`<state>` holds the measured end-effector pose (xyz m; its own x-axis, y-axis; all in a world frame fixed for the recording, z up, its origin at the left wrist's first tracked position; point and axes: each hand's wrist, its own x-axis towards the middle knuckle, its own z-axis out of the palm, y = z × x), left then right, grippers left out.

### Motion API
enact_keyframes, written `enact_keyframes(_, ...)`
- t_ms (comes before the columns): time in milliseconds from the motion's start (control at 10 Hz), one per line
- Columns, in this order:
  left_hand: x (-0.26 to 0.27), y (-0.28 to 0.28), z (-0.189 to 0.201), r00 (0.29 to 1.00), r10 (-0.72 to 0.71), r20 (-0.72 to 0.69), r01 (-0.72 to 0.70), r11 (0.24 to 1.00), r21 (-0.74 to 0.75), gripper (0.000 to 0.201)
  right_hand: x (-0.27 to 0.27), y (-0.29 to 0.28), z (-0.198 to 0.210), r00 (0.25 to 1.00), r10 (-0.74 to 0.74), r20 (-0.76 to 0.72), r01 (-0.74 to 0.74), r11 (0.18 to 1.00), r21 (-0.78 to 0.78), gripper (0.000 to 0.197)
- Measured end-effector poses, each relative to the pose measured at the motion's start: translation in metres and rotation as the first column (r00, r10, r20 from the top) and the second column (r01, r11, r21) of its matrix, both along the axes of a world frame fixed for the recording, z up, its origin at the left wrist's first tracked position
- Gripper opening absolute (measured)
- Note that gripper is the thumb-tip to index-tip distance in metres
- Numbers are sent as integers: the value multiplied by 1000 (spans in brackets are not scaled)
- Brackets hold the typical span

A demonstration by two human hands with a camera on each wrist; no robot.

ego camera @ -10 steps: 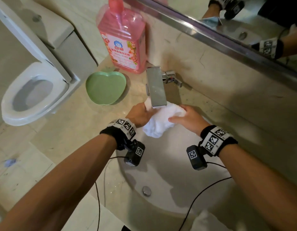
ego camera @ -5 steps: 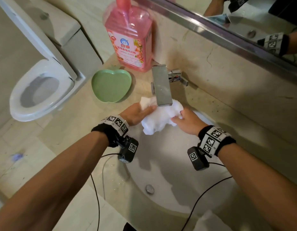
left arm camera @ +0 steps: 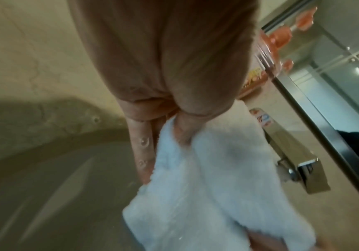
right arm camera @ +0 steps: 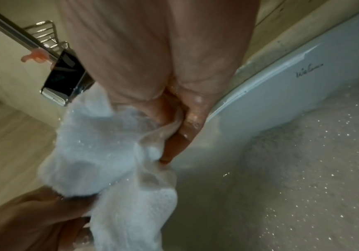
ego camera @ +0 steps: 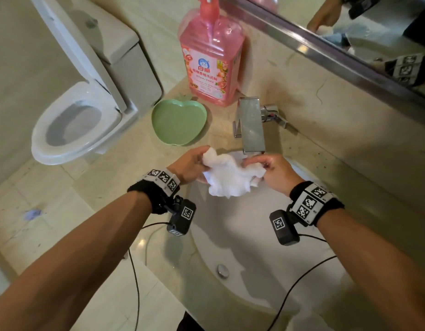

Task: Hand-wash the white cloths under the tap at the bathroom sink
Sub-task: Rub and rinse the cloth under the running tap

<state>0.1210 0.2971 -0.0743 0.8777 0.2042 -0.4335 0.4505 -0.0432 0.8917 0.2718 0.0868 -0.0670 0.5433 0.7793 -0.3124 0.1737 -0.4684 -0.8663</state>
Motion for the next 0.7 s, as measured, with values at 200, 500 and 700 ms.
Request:
enact_keyframes(200, 15, 0, 13, 980, -155, -123, 159, 987, 27, 42, 12, -5, -1, 993, -51, -109, 52, 999, 5, 42)
enact_keyframes(500, 63, -34, 15, 952, -163, -259, 283, 792, 541, 79, 23, -17, 21, 996, -81, 33, 81, 997, -7, 33)
enact_keyframes(700, 89, -52, 3, 871, -175, -458, 371, 847, 381, 61, 28, -16, 17, 957, -108, 271, 91, 993, 75, 46)
